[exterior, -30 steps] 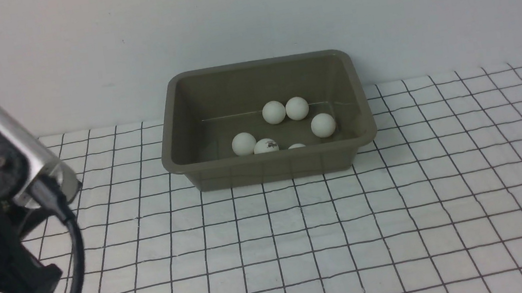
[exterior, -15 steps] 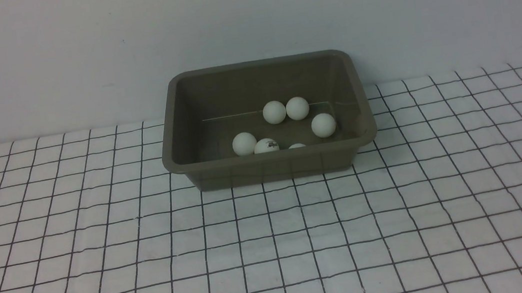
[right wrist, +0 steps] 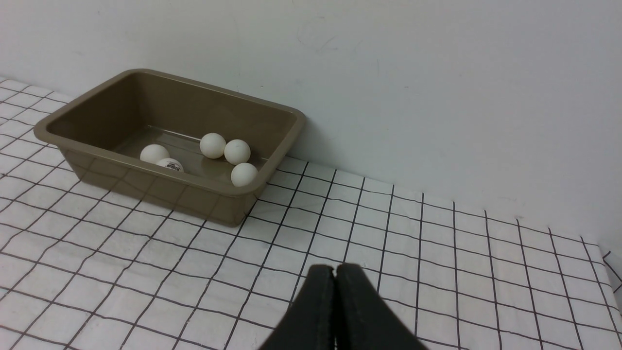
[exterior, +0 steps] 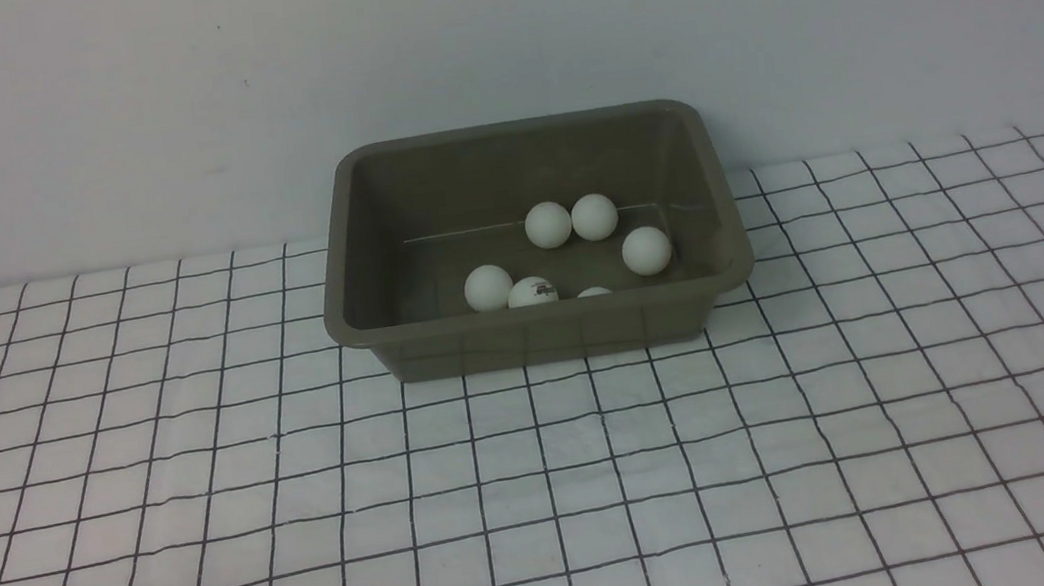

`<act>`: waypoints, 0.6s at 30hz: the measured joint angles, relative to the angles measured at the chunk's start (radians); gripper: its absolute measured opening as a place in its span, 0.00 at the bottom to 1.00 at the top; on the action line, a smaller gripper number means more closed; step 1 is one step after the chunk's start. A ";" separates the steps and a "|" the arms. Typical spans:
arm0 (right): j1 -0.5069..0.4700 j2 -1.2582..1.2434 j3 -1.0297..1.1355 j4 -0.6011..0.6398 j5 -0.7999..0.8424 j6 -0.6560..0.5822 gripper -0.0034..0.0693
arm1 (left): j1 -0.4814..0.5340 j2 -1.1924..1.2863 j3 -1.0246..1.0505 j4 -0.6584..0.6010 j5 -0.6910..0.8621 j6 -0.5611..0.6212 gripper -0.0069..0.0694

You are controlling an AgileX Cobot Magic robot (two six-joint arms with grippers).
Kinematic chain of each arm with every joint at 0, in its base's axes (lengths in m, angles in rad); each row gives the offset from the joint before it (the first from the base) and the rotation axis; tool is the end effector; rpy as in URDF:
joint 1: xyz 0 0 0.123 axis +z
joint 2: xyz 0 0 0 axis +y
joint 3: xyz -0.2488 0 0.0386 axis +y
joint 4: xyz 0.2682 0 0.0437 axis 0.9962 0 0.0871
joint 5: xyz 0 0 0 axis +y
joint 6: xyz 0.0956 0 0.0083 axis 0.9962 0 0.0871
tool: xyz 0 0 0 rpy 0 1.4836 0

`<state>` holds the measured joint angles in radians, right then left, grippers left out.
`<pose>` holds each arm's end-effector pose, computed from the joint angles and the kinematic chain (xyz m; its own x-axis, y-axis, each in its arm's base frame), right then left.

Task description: Put the table tennis balls into the box on the white checkered tablecloth.

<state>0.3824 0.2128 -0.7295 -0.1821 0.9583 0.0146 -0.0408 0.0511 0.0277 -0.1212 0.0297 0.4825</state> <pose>0.0664 0.0114 0.3515 -0.2921 -0.2142 -0.9321 -0.2673 0.9540 -0.1355 0.1201 -0.0053 0.1946 -0.0040 0.3540 -0.9352 0.0490 0.9342 0.3534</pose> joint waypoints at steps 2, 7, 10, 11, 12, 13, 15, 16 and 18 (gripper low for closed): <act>0.000 0.000 0.000 -0.001 0.002 0.000 0.02 | 0.013 -0.043 0.000 -0.002 0.072 0.000 0.09; 0.000 0.000 0.001 -0.001 0.006 0.000 0.02 | 0.046 -0.062 0.000 -0.006 0.288 -0.040 0.09; 0.000 0.000 0.001 -0.001 0.008 0.000 0.02 | 0.049 -0.062 0.000 -0.006 0.341 -0.097 0.09; 0.000 0.000 0.001 -0.001 0.008 0.000 0.02 | 0.049 -0.062 0.000 -0.005 0.342 -0.117 0.09; 0.000 0.000 0.001 -0.001 0.009 0.000 0.02 | 0.049 -0.062 0.000 -0.004 0.342 -0.129 0.09; 0.000 0.000 0.001 -0.001 0.009 0.000 0.02 | 0.049 -0.062 0.000 -0.004 0.343 -0.136 0.09; 0.000 0.000 0.001 -0.001 0.009 0.000 0.02 | 0.049 -0.062 0.000 -0.004 0.343 -0.139 0.09; 0.000 0.000 0.001 -0.001 0.009 0.000 0.02 | 0.049 -0.062 0.000 -0.004 0.343 -0.139 0.09; 0.000 0.000 0.001 -0.001 0.009 0.000 0.02 | 0.049 -0.062 0.000 -0.004 0.343 -0.139 0.09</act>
<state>0.3824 0.2128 -0.7287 -0.1830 0.9677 0.0146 0.0081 -0.0109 0.0280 -0.1250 0.3728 0.3440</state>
